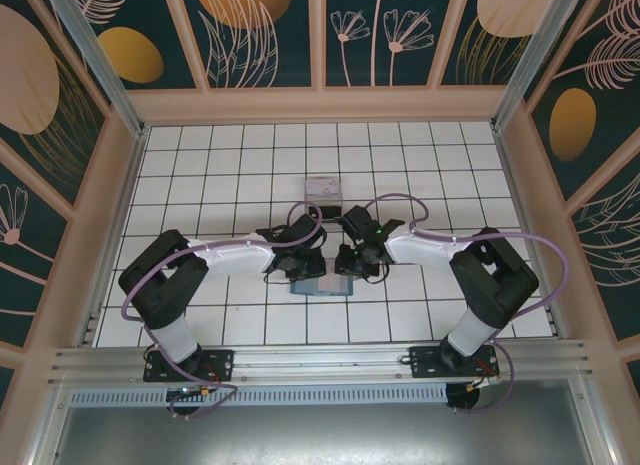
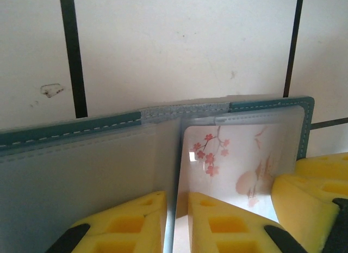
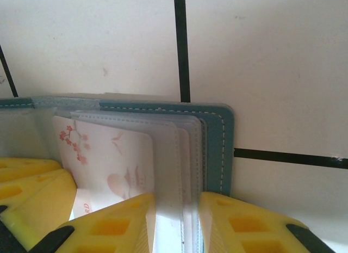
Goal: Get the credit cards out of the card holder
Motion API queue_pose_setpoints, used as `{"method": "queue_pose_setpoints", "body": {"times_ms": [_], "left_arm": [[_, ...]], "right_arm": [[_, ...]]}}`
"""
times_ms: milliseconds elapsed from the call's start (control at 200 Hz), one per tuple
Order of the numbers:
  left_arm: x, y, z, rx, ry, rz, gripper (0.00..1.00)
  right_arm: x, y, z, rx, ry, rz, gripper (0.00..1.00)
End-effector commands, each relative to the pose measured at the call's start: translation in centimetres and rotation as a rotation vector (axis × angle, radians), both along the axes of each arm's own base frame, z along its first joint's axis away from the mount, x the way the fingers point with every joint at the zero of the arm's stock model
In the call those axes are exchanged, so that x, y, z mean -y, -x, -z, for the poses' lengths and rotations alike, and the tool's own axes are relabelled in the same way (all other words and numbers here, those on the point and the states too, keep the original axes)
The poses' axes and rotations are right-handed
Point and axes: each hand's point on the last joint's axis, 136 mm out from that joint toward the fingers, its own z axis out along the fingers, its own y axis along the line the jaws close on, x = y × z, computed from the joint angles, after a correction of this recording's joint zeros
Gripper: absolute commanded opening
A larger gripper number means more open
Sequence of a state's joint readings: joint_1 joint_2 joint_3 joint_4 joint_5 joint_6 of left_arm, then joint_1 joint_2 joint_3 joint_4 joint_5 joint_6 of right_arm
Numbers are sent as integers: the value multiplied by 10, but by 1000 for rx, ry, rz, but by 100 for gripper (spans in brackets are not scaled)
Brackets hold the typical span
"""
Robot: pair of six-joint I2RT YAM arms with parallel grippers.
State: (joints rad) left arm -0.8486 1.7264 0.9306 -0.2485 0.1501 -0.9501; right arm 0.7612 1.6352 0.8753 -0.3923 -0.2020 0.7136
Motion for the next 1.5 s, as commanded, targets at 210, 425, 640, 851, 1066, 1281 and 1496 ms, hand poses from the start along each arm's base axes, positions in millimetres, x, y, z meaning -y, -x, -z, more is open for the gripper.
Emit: {"method": "queue_pose_setpoints", "body": {"times_ms": [210, 425, 640, 851, 1066, 1281, 1496], "left_arm": [[4, -5, -28, 41, 84, -3, 23], [10, -4, -21, 8, 129, -4, 25], [4, -4, -12, -15, 157, -22, 28], [4, 2, -2, -41, 187, -10, 31], [7, 11, 6, -76, 232, 2, 27], [6, 11, 4, -71, 237, 6, 23], [3, 9, 2, -52, 222, -1, 17]], "right_arm": [[16, 12, 16, -38, 84, 4, 22], [16, 11, 14, -36, 84, 4, 21], [15, 11, 13, -36, 84, 3, 21], [16, 12, 15, -40, 89, 3, 21], [16, 12, 14, -39, 90, 3, 21], [17, 12, 14, -39, 91, 7, 21], [17, 12, 14, -38, 91, 6, 21]]}}
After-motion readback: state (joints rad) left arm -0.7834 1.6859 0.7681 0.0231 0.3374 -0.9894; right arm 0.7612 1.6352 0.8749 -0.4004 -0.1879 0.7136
